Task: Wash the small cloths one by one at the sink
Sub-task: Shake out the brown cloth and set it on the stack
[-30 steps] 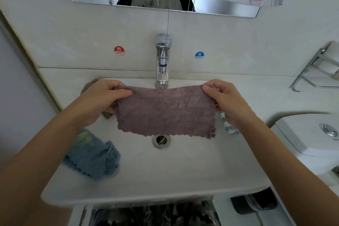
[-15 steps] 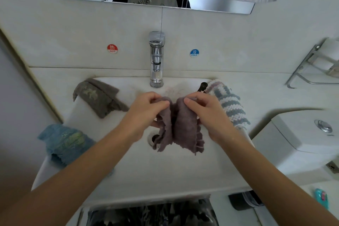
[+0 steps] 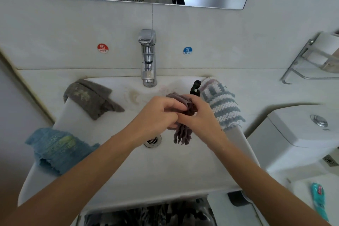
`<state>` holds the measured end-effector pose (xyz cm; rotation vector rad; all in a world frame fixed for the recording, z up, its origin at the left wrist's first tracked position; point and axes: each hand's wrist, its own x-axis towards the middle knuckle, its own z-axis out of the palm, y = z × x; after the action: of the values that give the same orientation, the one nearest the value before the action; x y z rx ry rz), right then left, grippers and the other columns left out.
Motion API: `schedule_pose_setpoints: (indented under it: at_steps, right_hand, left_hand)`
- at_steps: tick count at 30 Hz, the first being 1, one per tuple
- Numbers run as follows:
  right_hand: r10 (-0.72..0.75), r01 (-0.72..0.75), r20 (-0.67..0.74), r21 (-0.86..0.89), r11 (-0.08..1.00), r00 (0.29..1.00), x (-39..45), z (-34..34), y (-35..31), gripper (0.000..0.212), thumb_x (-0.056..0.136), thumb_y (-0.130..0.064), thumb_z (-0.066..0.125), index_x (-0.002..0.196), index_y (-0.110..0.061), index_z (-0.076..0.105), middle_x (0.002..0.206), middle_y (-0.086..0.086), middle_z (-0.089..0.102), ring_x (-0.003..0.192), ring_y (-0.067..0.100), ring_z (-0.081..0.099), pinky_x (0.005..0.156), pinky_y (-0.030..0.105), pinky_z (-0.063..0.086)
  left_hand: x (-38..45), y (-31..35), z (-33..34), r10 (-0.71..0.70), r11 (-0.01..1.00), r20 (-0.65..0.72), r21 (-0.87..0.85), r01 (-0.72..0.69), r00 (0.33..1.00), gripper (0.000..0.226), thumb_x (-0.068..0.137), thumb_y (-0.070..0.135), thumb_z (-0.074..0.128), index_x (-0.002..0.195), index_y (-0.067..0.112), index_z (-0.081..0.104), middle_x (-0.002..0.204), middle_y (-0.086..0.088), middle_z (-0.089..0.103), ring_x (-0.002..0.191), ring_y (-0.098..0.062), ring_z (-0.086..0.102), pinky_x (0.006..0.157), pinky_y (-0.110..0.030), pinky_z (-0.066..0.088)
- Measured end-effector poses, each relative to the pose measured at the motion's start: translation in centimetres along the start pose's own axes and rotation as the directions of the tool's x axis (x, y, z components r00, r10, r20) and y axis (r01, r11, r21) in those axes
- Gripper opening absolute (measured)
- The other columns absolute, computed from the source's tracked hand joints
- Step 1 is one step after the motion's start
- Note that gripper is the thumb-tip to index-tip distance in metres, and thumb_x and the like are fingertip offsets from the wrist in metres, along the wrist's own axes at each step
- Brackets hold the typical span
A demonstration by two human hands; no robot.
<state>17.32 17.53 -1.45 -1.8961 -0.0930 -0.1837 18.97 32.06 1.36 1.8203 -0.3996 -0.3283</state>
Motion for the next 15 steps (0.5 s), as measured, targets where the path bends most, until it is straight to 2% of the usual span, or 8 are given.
schedule_pose_setpoints:
  at_steps: [2, 5, 8, 9, 11, 13, 15]
  right_hand:
    - [-0.025, 0.024, -0.057, -0.007, 1.0, 0.998, 0.0, -0.4, 0.2, 0.028, 0.084, -0.009, 0.073, 0.11, -0.019, 0.067, 0.095, -0.004, 0.07, 0.082, 0.002, 0.067, 0.071, 0.017, 0.051]
    - [-0.031, 0.033, -0.115, 0.021, 0.999, 0.993, 0.0, -1.5, 0.5, 0.031, 0.089, 0.0, 0.062, 0.095, -0.029, 0.07, 0.082, -0.009, 0.071, 0.08, 0.005, 0.066, 0.072, 0.018, 0.051]
    - [0.059, -0.043, -0.105, 0.144, 0.989, 0.993, -0.1, -2.8, 0.4, 0.035, 0.091, 0.006, 0.053, 0.092, -0.023, 0.072, 0.086, 0.006, 0.073, 0.085, 0.018, 0.067, 0.077, 0.029, 0.055]
    - [0.101, -0.081, -0.092, 0.2, 0.977, 0.991, -0.2, -3.2, 0.3, 0.035, 0.091, 0.007, 0.05, 0.092, -0.02, 0.073, 0.087, 0.009, 0.072, 0.085, 0.019, 0.067, 0.077, 0.03, 0.055]
    - [0.166, -0.142, -0.049, 0.325, 0.935, 0.985, -0.3, -4.3, 0.0, 0.035, 0.091, 0.007, 0.045, 0.091, -0.014, 0.073, 0.085, 0.007, 0.072, 0.082, 0.015, 0.066, 0.07, 0.023, 0.053]
    - [0.208, -0.184, -0.006, 0.438, 0.88, 0.978, -0.5, -5.7, -0.1, 0.034, 0.09, 0.006, 0.04, 0.092, -0.007, 0.072, 0.085, 0.009, 0.071, 0.082, 0.018, 0.066, 0.067, 0.024, 0.053]
    - [0.246, -0.226, 0.025, 0.493, 0.84, 0.969, -0.6, -7.1, 0.0, 0.034, 0.091, 0.003, 0.037, 0.099, -0.002, 0.07, 0.094, 0.018, 0.071, 0.089, 0.026, 0.067, 0.075, 0.033, 0.053]
  left_hand:
    - [0.3, 0.0, 0.2, 0.0, 1.0, 0.009, -0.01, 0.0, 1.0, 0.051, 0.084, -0.016, 0.041, 0.108, 0.02, 0.069, 0.101, 0.002, 0.07, 0.088, -0.006, 0.07, 0.068, -0.018, 0.056]
    - [0.7, -0.2, 0.3, 0.036, 0.999, 0.007, 0.009, -0.036, 0.999, 0.05, 0.085, -0.014, 0.04, 0.11, 0.02, 0.065, 0.104, 0.004, 0.07, 0.09, -0.005, 0.069, 0.073, -0.021, 0.057]
    - [1.2, -0.6, 0.6, 0.053, 0.999, -0.135, 0.01, -0.052, 0.989, 0.04, 0.086, -0.011, 0.046, 0.107, 0.019, 0.063, 0.095, 0.0, 0.07, 0.079, -0.011, 0.069, 0.065, -0.021, 0.056]
    - [1.3, -0.8, 0.8, 0.069, 0.997, -0.191, 0.059, -0.058, 0.979, 0.037, 0.087, -0.007, 0.052, 0.109, 0.021, 0.06, 0.097, 0.001, 0.067, 0.079, -0.013, 0.067, 0.065, -0.023, 0.055]
    - [1.7, -1.3, 1.3, 0.077, 0.987, -0.231, 0.158, -0.041, 0.97, 0.041, 0.086, 0.007, 0.064, 0.122, 0.025, 0.052, 0.108, 0.007, 0.06, 0.089, -0.009, 0.062, 0.072, -0.023, 0.053]
    - [2.0, -1.4, 1.9, 0.014, 0.991, -0.164, 0.135, 0.008, 0.986, 0.048, 0.086, 0.019, 0.069, 0.13, 0.023, 0.048, 0.117, 0.01, 0.056, 0.104, -0.006, 0.057, 0.08, -0.016, 0.045]
    - [2.3, -1.0, 2.4, -0.044, 0.998, -0.04, -0.035, 0.043, 0.998, 0.03, 0.09, 0.016, 0.065, 0.119, 0.015, 0.061, 0.112, 0.005, 0.067, 0.103, -0.006, 0.063, 0.076, -0.012, 0.047]
